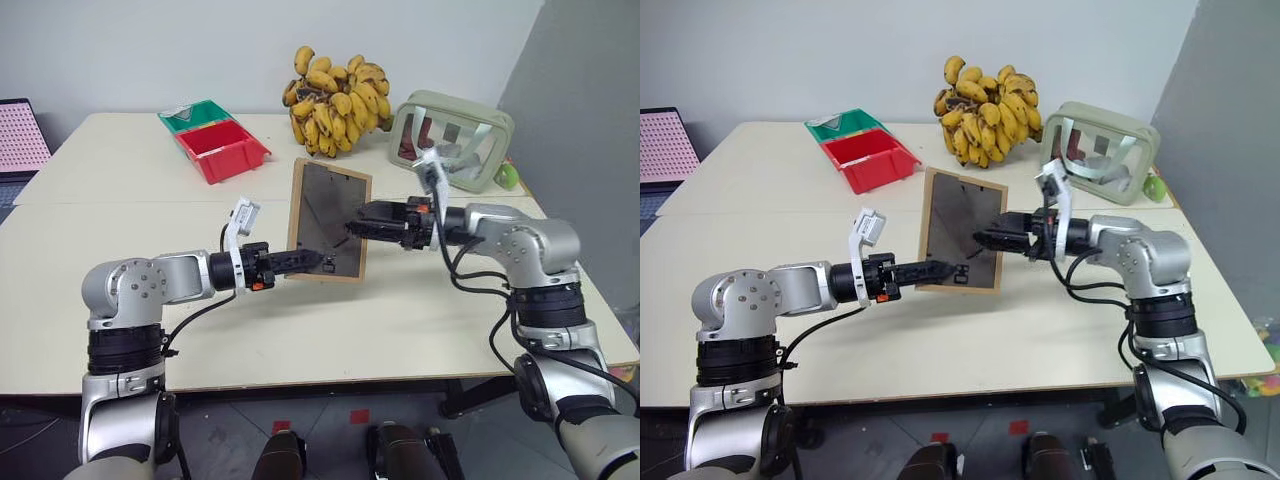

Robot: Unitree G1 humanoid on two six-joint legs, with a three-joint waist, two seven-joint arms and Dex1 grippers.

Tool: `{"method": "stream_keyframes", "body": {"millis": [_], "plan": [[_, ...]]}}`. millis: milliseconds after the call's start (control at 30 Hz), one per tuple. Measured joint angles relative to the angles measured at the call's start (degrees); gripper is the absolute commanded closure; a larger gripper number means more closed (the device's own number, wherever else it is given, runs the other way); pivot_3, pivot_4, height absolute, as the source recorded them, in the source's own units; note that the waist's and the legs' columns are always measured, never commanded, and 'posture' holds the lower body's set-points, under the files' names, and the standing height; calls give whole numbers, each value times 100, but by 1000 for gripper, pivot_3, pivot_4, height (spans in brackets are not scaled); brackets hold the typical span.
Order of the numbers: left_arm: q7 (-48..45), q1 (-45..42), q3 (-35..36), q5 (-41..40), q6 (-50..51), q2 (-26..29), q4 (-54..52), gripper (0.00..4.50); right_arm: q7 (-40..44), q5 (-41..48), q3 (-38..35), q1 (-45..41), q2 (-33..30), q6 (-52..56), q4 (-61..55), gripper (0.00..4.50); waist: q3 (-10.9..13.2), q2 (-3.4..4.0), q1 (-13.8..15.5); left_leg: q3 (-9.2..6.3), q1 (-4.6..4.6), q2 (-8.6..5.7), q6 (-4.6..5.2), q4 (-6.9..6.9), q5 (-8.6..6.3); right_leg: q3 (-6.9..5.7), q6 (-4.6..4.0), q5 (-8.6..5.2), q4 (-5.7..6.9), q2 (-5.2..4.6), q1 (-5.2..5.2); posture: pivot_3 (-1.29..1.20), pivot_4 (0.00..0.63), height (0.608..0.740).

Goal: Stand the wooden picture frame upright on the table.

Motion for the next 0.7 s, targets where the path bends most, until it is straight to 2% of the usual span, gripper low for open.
{"method": "stream_keyframes", "body": {"millis": [100,300,400,567,700], "plan": [[85,12,-28,33,2,-4,35,3213,-75,-270,226,-32,285,-626,178,39,0,0,-3,-1,-8,3,0,1,0,0,2,1,6,4,-12,0,150,740],[94,30,-26,6,-1,-8,8,3213,-110,-327,300,-64,431,-740,38,39,0,0,12,-3,-14,1,0,3,1,-1,2,2,5,1,-12,0,150,740],[88,152,37,-106,30,-17,-66,3213,252,269,193,222,-37,-131,-657,39,0,0,44,-9,-25,-2,0,7,0,-8,2,2,1,-5,-12,0,150,740],[120,271,39,-261,151,-101,-206,3213,618,780,10,546,-601,308,-894,39,0,0,24,-7,-25,-1,0,26,0,-6,6,4,7,-4,-12,0,150,740],[269,334,172,-354,288,-176,-206,3213,610,822,-199,775,-1098,301,-992,39,0,0,19,-7,-25,-1,1,37,1,-5,-16,-8,8,-2,-10,0,150,740]]}}
